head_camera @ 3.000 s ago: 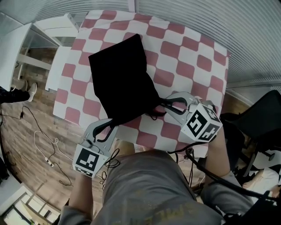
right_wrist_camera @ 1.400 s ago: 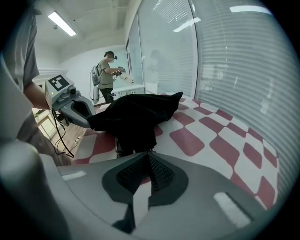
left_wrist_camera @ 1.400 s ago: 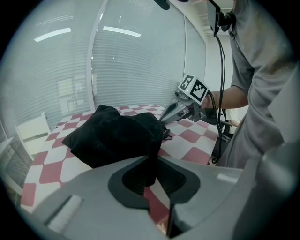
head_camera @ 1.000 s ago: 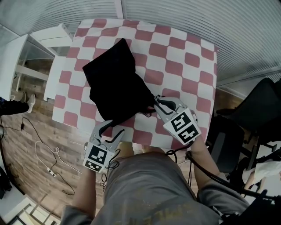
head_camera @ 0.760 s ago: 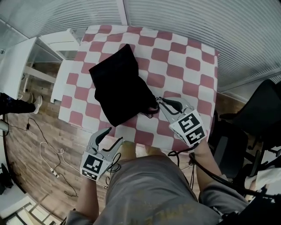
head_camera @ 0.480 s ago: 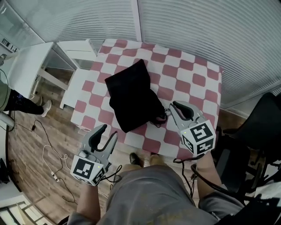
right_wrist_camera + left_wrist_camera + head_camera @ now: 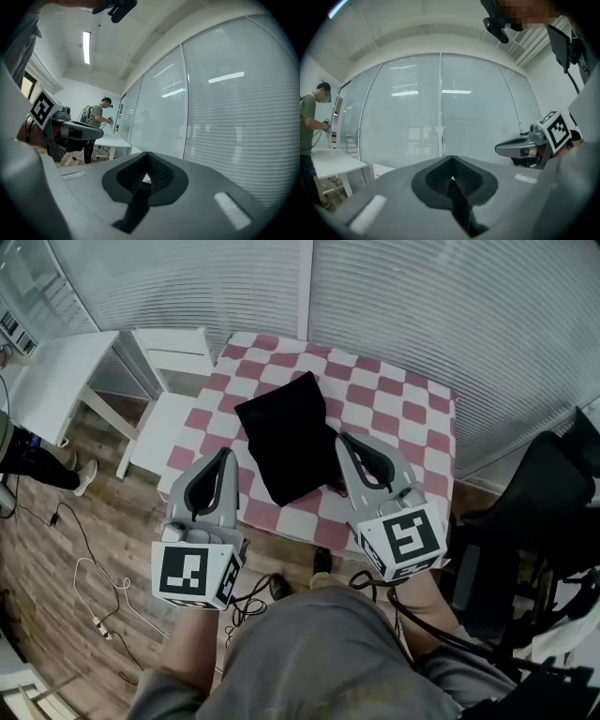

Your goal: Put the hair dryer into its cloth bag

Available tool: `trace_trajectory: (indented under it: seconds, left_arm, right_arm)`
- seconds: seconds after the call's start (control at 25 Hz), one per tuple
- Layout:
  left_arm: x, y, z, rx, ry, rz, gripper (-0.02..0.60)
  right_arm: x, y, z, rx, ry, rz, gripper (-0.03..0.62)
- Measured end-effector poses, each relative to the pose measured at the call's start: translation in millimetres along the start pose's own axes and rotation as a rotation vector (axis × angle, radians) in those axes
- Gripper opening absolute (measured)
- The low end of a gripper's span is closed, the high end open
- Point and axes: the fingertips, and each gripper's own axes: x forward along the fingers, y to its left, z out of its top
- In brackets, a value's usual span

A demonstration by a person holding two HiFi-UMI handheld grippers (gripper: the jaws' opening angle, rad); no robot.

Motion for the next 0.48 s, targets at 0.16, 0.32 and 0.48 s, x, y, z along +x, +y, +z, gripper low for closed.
trace_trajectory:
  seconds: [0.16,0.32,0.48]
  left_arm:
    - [-6.5,0.2,18.1,0.020,-0.058,-0.003,0.000]
    - [-13.5,-0.8,24.6,0.019,-0.084,-0.021,0.000]
    - [-17.8,-8.2,26.6,0.022,-0.095,-0.044,0.000]
  right_arm:
    - [-2.2,18.6,16.3,-0.009,-0.020,-0.047,0.026]
    - [-8.3,29.2,23.9,-0.024,-0.023,-0.079,0.026]
    - [-16.5,31.8,25.4,-0.024,-0.019,-0.105,0.025]
